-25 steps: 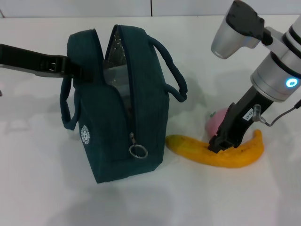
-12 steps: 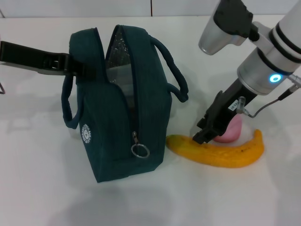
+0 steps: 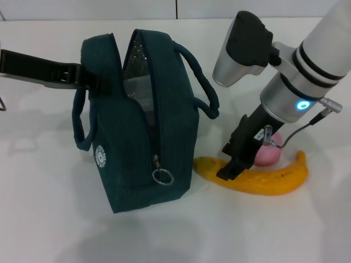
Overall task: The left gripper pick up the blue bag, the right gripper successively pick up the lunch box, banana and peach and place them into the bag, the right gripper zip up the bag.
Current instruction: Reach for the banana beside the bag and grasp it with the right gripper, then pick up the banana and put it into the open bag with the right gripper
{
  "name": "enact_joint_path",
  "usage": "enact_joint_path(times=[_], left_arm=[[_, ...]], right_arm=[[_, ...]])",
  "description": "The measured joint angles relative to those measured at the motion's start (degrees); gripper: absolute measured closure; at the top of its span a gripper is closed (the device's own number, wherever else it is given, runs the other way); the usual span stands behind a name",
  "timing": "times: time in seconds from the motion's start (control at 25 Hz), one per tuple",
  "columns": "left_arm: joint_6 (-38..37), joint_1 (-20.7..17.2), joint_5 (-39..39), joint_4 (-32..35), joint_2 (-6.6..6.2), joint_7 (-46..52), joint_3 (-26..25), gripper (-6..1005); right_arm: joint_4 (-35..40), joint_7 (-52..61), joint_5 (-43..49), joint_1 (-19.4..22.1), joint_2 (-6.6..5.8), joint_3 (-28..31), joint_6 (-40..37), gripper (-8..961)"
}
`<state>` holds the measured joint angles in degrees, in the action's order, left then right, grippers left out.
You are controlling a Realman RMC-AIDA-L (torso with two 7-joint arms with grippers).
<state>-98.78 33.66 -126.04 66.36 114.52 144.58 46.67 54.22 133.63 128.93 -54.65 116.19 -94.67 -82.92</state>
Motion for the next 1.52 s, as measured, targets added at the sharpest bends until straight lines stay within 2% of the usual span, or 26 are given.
enact_joint_path(times=[0.12,0.48,1.04,1.12,1.28,1.52], left_arm=[[0.0,0.0,0.0,0.0,0.04,0.0,0.0,967],[0.0,-0.1,0.0,-0.1,0.09,-0.1,0.0,967],[0.0,-0.2,0.0,-0.1,0.07,-0.1,0.0,967],[0.0,-0.2,0.0,-0.1,-0.01,-0.1,0.0,967],[0.0,-0.3,0.0,-0.1,-0.17,-0.1,0.0,967],[0.0,-0.5,0.0,-0.1,-0.32,-0.1,-0.4,966]], right_arm=[[-0.1,0.2,-0.1,0.0,0.00,-1.2,0.9,359],[-0.3,2.0,-0.2,-0.2,0.00,-7.7,4.7,368],[-0.6,2.5,-0.2,-0.9,0.00,-9.8,5.3,378],[-0.1,2.5,-0.2,-1.1,0.00,-9.5,4.6,379],[1.8,2.5,-0.2,-1.1,0.00,-7.7,1.5,471],[5.2,2.5,-0.2,0.1,-0.21,1.1,-9.3,501]])
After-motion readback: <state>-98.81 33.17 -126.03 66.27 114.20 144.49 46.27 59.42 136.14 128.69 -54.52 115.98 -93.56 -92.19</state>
